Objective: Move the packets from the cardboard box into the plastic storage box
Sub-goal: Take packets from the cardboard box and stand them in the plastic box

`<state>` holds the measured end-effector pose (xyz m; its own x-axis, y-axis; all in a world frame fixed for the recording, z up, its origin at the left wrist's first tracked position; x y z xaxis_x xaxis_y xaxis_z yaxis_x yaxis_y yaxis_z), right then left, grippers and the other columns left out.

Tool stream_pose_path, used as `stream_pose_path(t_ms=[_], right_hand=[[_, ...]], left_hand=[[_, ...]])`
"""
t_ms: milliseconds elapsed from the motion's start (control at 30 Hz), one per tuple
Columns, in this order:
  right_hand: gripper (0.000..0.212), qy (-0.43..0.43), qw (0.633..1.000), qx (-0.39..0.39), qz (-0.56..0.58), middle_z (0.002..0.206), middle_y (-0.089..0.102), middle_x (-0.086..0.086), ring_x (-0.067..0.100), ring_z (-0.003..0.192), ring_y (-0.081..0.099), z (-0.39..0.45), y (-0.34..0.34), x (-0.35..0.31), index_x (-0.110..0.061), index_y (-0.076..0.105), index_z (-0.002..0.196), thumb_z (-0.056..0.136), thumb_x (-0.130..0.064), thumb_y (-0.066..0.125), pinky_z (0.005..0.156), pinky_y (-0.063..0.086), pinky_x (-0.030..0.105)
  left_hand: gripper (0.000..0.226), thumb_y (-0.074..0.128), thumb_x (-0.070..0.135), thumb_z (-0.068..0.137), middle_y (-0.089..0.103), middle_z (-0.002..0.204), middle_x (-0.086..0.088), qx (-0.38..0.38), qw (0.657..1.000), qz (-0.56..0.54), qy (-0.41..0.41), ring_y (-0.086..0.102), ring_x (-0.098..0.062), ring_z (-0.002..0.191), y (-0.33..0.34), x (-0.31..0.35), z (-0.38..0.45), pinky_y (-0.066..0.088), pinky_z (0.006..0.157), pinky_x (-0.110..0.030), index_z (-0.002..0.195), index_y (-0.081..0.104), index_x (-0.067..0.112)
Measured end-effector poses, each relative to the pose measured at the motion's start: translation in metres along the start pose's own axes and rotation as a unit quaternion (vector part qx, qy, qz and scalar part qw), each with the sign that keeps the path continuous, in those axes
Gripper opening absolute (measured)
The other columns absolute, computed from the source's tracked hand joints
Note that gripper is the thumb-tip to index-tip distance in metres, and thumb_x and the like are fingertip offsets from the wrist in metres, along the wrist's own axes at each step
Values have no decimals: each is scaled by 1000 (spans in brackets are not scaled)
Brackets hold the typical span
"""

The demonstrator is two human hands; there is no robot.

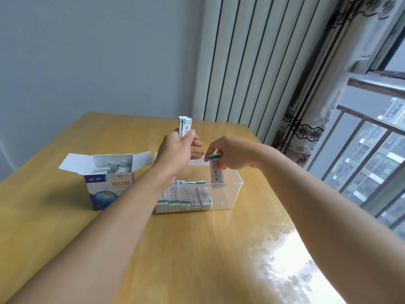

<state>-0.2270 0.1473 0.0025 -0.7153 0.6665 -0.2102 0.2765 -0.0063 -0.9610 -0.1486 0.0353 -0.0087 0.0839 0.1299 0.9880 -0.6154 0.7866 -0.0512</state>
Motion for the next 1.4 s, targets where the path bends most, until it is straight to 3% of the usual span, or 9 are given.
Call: stream_pose_path(t_ms=[133,367,467,533,800,967,1033,1167,1400], right_hand=[[44,41,995,-72,-58,98,72,2,14,73,65,11,25,5,-24,64,130,94,1,56,60,48,24],[39,95,981,-149,-86,82,72,0,12,67,69,27,52,9,-13,64,130,92,-3,66,68,55,23],[38,110,976,-165,-95,106,74,9,22,84,76,35,61,12,-9,65,129,92,-2,66,90,61,38],[37,116,971,-167,-125,114,72,11,25,90,76,37,65,12,-9,65,130,94,-2,63,90,61,43],[44,110,943,-189,-251,132,65,6,19,81,73,34,77,3,-10,60,138,95,0,57,87,61,35],[40,133,943,-186,-242,137,59,6,21,80,69,28,74,3,-7,56,140,101,-6,49,91,59,34],[30,138,945,-183,-232,129,63,6,23,87,71,24,70,1,-3,61,128,103,-7,46,91,58,33],[21,133,935,-196,-265,84,63,6,21,71,61,21,67,-4,-8,59,81,100,-10,52,83,54,34],[13,124,926,-214,-285,83,56,3,17,66,50,21,70,-8,-8,61,91,101,-14,55,76,46,31]], left_hand=[[26,44,25,108,70,87,-6,6,999,-35,8,74,-29,80,-4,3,3,62,82,-41,93,59,10],[26,45,25,108,70,86,-6,2,998,-64,1,73,-27,79,-7,1,7,62,79,-36,93,59,9],[26,45,25,108,69,86,-6,2,997,-83,4,72,-23,75,-10,3,9,61,76,-34,93,59,9],[26,45,25,108,69,87,-7,-2,996,-92,7,72,-23,75,-11,5,9,61,75,-33,93,59,10],[26,45,25,108,69,88,-10,-12,993,-121,3,72,-24,74,-11,8,9,61,75,-33,93,58,9],[26,43,24,109,70,92,-11,-19,992,-124,1,73,-25,76,-9,8,8,62,75,-33,96,59,8],[26,42,24,109,70,92,-10,-20,992,-121,3,74,-25,76,-9,10,8,62,74,-32,98,59,8],[26,42,24,109,70,92,-10,-21,993,-118,2,74,-25,76,-8,10,7,62,74,-31,98,59,8],[26,42,23,109,70,93,-10,-24,992,-123,1,74,-24,76,-8,12,5,61,72,-30,96,59,9]])
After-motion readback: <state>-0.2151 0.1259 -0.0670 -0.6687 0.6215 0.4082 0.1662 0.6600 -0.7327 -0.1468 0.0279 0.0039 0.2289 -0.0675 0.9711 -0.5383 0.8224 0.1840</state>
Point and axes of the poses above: each hand's wrist, its own z-axis towards the middle knuckle, its own y-axis out of the palm, x = y × z, the point moved 10 cm from there along z, towards the middle knuckle
